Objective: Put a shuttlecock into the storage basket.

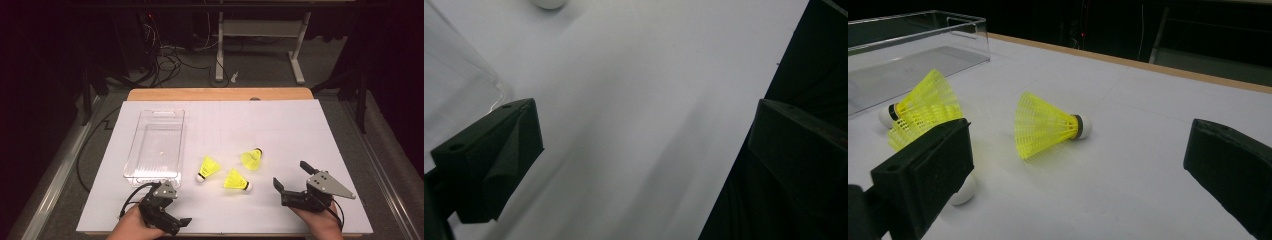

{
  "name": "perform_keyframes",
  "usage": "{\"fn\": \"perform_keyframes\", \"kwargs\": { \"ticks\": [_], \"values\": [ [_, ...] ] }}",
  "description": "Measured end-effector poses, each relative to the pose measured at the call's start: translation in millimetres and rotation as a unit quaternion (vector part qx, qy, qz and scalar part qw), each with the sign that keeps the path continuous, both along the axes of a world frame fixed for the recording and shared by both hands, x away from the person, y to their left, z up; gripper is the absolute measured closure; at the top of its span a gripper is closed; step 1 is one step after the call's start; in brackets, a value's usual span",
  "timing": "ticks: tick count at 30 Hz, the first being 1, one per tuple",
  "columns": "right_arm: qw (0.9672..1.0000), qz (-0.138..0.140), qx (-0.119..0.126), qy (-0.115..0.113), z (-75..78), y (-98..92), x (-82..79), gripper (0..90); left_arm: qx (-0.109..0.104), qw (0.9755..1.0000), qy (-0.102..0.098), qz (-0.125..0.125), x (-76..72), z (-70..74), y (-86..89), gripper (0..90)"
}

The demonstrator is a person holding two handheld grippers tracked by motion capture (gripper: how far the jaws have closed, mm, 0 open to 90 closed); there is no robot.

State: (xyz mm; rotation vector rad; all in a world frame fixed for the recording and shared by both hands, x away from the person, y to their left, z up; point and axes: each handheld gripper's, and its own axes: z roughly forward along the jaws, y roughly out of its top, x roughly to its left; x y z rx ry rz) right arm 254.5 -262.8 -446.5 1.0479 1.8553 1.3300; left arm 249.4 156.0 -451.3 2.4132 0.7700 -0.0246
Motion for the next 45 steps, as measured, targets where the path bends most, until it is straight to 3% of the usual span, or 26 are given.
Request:
{"fn": "perform_keyframes", "kwargs": {
  "ticks": [8,11,18,35,45],
  "values": [
    [1.0000,0.001,-0.002,0.000,-0.3,0.9,-0.8,0.0,0.050,0.9985,0.020,-0.009,4.3,2.5,-1.8,1.7],
    [1.0000,0.002,-0.002,-0.002,0.4,1.2,-1.2,0.0,0.060,0.9980,0.017,-0.011,6.0,5.7,-3.1,1.8],
    [1.0000,0.004,-0.002,-0.002,0.9,2.2,-2.1,0.0,0.083,0.9956,0.039,-0.015,13.3,10.0,-7.9,2.1],
    [1.0000,0.006,-0.002,-0.003,1.7,2.2,-2.3,0.0,0.119,0.9904,0.063,-0.030,25.2,19.3,-35.8,2.6],
    [1.0000,0.007,-0.001,-0.003,1.8,2.2,-2.2,0.0,0.115,0.9901,0.065,-0.047,29.3,22.5,-54.5,2.6]
  ]
}}
